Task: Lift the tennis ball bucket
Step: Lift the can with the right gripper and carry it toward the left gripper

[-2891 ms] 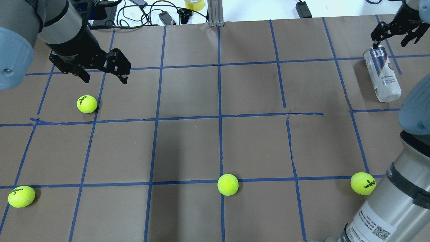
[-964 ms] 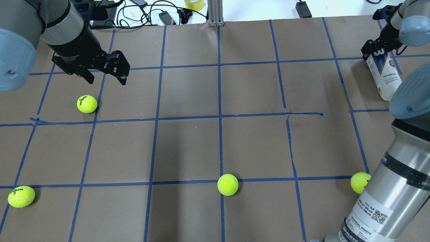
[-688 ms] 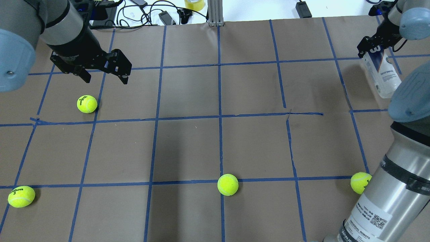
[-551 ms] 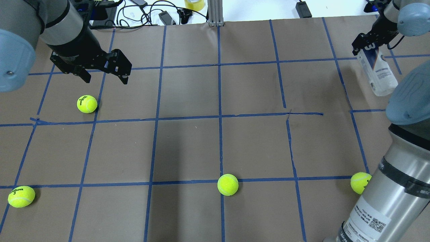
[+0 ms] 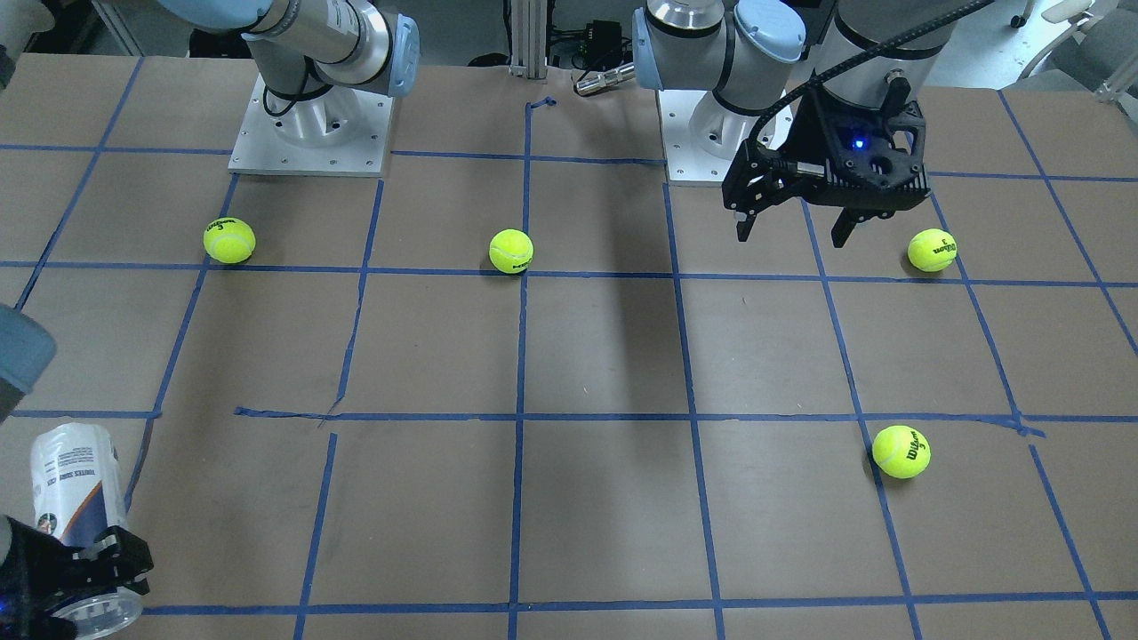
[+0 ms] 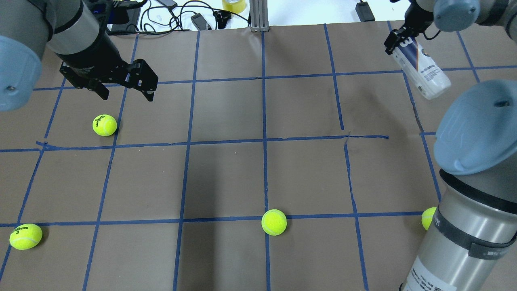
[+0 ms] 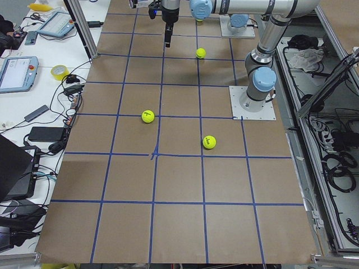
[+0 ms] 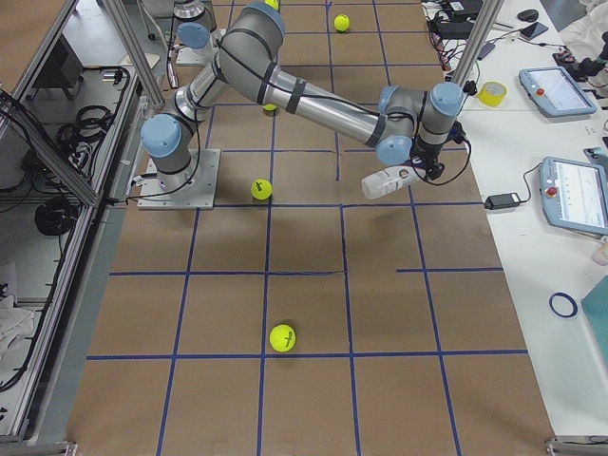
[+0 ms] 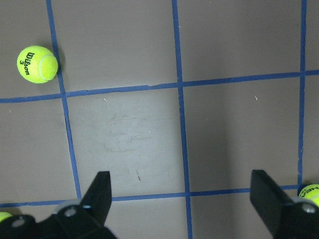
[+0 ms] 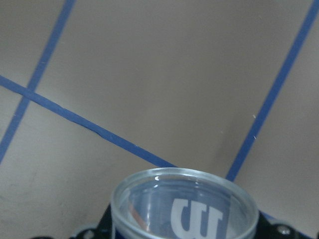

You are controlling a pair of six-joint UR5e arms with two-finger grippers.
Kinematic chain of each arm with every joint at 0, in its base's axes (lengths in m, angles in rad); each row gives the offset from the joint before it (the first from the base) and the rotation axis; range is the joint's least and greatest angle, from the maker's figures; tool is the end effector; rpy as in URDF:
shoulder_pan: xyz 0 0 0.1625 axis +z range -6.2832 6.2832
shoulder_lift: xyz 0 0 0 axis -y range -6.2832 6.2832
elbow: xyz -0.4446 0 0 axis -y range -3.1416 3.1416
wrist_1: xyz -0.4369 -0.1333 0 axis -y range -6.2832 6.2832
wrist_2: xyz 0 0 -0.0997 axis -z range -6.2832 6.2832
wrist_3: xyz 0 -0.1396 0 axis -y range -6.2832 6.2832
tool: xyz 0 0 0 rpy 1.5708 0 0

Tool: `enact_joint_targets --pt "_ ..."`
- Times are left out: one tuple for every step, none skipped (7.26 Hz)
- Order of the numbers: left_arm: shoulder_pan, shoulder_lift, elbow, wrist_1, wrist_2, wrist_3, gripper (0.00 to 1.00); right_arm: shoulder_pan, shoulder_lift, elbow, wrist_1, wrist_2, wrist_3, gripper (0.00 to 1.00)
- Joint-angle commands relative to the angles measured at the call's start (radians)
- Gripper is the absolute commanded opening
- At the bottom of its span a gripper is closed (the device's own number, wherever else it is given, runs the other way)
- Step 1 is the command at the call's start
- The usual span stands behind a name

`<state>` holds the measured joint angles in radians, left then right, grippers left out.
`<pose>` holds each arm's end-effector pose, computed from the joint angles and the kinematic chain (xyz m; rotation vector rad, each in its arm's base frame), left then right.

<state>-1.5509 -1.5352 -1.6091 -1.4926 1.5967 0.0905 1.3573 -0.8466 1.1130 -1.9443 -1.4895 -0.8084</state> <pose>-0.1191 -0.5335 0.4740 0.1082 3.1076 -0.1150 -0.0345 -0.8419 0.2528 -0.9198 2.9774 -0.2077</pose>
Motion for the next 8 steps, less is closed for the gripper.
enact_joint_targets --pt "0.000 0.001 0.000 -0.002 0.000 0.000 1.00 0.110 -0.003 0.004 -0.018 0.000 -0.163 0.28" --pt "0.003 0.004 0.000 -0.005 0.000 0.002 1.00 0.158 0.004 0.008 -0.009 -0.003 -0.204 0.24" --pt "0.000 0.003 0.000 -0.005 0.000 0.002 1.00 0.208 -0.002 0.025 -0.015 -0.032 -0.224 0.22" --pt "0.002 0.004 0.000 -0.005 0.003 0.002 1.00 0.285 -0.011 0.056 -0.050 -0.044 -0.253 0.22" --pt "0.002 0.004 0.000 -0.005 0.005 0.002 1.00 0.366 -0.015 0.083 -0.126 -0.055 -0.314 0.19" --pt "0.000 0.004 -0.002 -0.006 0.002 0.000 1.00 0.429 -0.019 0.105 -0.133 -0.057 -0.314 0.18" --pt "0.000 0.004 -0.003 -0.006 0.003 0.000 1.00 0.488 -0.022 0.113 -0.124 -0.057 -0.316 0.18" --pt "0.000 0.003 -0.005 -0.003 0.005 0.002 1.00 0.547 -0.026 0.129 -0.130 -0.058 -0.319 0.13"
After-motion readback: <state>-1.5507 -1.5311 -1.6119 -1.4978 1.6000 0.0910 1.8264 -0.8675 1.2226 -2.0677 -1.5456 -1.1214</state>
